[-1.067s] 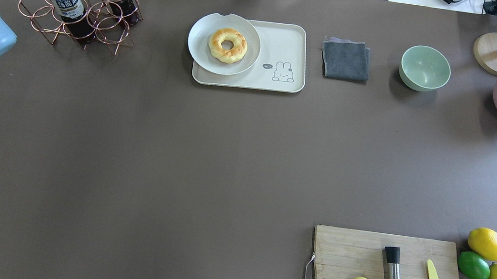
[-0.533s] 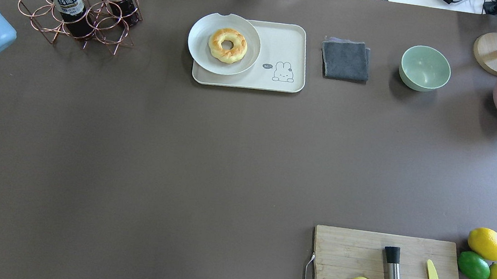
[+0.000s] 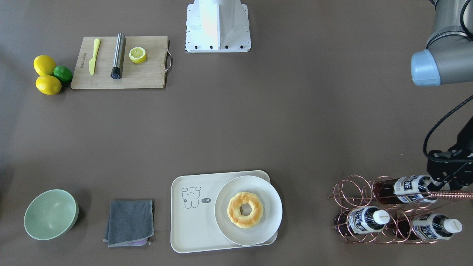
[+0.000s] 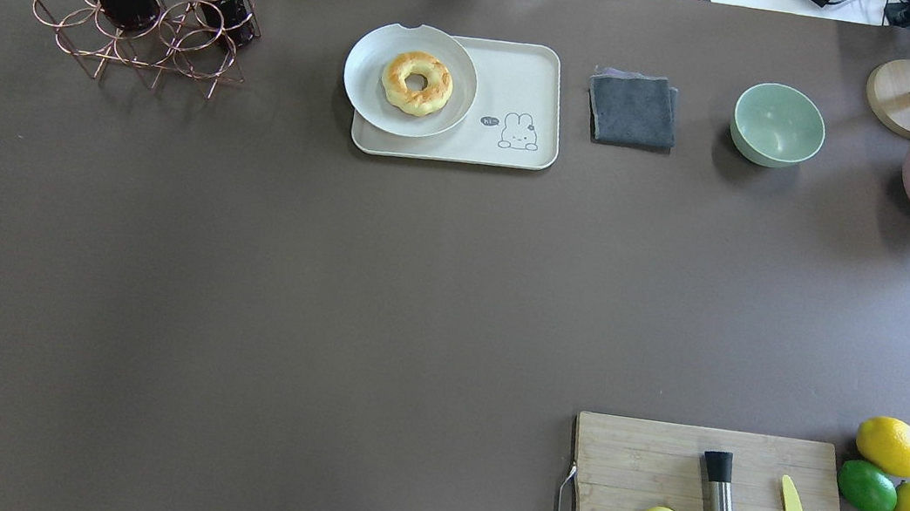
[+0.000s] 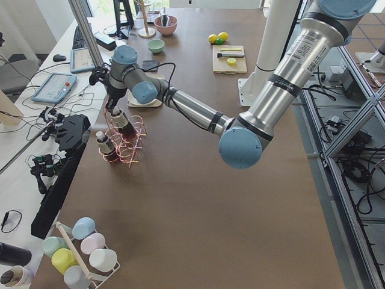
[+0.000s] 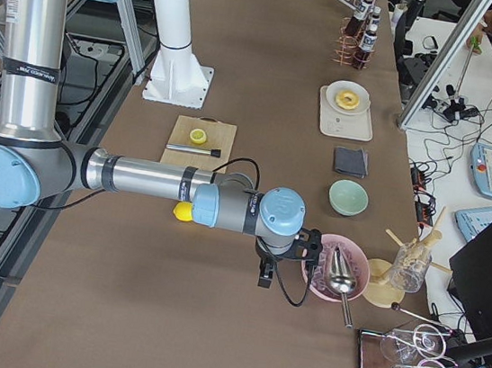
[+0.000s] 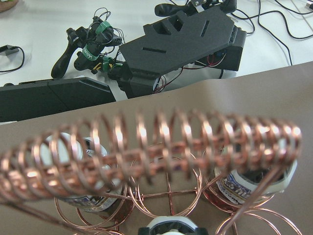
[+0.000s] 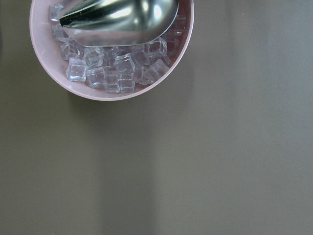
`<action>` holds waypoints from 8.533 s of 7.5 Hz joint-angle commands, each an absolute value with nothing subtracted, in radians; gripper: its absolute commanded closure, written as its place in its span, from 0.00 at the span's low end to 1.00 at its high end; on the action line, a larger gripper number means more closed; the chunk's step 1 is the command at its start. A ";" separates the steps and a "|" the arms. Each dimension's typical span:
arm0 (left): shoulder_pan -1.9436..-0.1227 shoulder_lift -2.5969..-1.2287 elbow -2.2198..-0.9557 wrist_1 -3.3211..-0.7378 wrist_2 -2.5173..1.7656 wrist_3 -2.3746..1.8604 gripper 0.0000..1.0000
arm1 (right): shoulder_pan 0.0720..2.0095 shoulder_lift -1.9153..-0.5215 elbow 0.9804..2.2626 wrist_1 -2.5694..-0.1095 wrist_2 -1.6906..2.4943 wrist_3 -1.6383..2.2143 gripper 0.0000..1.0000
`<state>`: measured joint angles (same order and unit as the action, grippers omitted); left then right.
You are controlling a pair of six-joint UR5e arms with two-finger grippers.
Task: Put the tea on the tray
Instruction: 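Reach the left gripper to the copper rack and grasp a tea bottle, then lift the tea bottle with the left gripper and carry it toward the tray, then set the tea bottle upright on the table and withdraw the left gripper, then move the right gripper over the table down toward the tea bottle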
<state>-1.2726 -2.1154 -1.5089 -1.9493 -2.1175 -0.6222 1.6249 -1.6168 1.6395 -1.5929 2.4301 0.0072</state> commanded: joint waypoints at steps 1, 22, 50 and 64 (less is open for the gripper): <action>-1.373 -2.120 -1.662 -1.788 -2.143 -0.617 1.00 | 1.624 -1.618 1.638 -1.592 2.445 0.006 0.00; -0.314 -2.415 -1.950 -1.270 -1.258 -1.305 1.00 | 1.624 -1.601 1.617 -1.594 2.445 0.006 0.00; -1.484 -1.740 -1.734 -1.849 -2.245 -0.564 0.02 | 1.505 -1.418 1.637 -1.591 2.451 0.237 0.00; -1.563 -1.669 -1.654 -1.825 -2.275 -0.348 0.02 | 0.749 -0.820 1.982 -1.952 2.030 1.146 0.00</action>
<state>-1.5631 -1.6652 -1.6549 -1.8261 -2.2749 -0.3496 0.8240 -0.9217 1.9799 -1.8777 2.0551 1.0354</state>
